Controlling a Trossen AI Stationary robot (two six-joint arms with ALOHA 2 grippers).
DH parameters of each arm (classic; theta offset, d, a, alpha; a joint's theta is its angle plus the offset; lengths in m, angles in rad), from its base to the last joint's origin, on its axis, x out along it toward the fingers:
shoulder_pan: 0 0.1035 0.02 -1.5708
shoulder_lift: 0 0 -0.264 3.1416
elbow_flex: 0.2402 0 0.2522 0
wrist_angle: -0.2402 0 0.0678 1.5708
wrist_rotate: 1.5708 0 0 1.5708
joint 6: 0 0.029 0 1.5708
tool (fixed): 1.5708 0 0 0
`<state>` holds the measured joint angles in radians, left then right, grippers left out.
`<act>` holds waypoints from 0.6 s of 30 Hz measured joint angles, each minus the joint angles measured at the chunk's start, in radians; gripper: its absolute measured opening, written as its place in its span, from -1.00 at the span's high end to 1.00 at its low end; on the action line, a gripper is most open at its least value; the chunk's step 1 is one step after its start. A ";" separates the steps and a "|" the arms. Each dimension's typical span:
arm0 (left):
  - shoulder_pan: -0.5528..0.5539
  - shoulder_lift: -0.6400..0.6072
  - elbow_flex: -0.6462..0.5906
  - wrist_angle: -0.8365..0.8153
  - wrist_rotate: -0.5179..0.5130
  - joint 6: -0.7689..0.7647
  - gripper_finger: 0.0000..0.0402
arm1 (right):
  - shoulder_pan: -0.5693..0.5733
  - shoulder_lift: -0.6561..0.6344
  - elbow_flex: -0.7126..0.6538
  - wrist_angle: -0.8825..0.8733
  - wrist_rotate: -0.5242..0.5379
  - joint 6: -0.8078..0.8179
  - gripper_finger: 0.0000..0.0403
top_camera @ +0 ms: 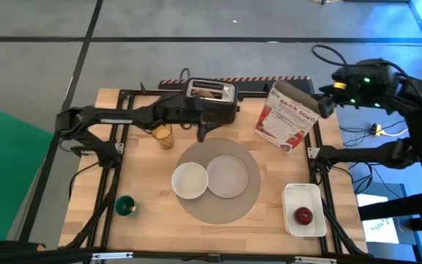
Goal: Arrange a breakfast setting
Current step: Pour the cereal into the white bowl
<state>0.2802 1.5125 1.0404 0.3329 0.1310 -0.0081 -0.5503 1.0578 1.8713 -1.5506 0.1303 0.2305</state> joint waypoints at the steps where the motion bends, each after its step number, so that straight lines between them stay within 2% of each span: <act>1: 0.003 0.036 0.036 -0.009 0.009 0.008 -0.51 | 0.000 -0.007 0.000 0.004 -0.009 0.001 -0.12; 4: 0.011 0.129 0.132 -0.015 0.020 0.037 -0.51 | 0.000 -0.021 0.000 -0.002 -0.013 0.006 -0.33; 7: 0.022 0.201 0.213 -0.017 0.024 0.056 -0.51 | 0.000 -0.022 0.000 -0.022 0.007 0.006 -0.43; 11: 0.042 0.287 0.303 -0.016 0.080 0.076 -0.51 | 0.000 -0.022 0.000 -0.020 -0.026 0.009 -0.44; 16: 0.063 0.394 0.389 -0.021 0.174 0.114 -0.51 | 0.001 -0.021 0.000 -0.020 -0.146 -0.009 -0.45; 18: 0.067 0.433 0.421 -0.020 0.177 0.123 -0.51 | 0.001 -0.010 0.000 -0.020 -0.144 -0.038 -0.45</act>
<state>0.3475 1.9459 1.4617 0.3133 0.3083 0.1144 -0.5495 1.0479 1.8709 -1.5711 -0.0135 0.1929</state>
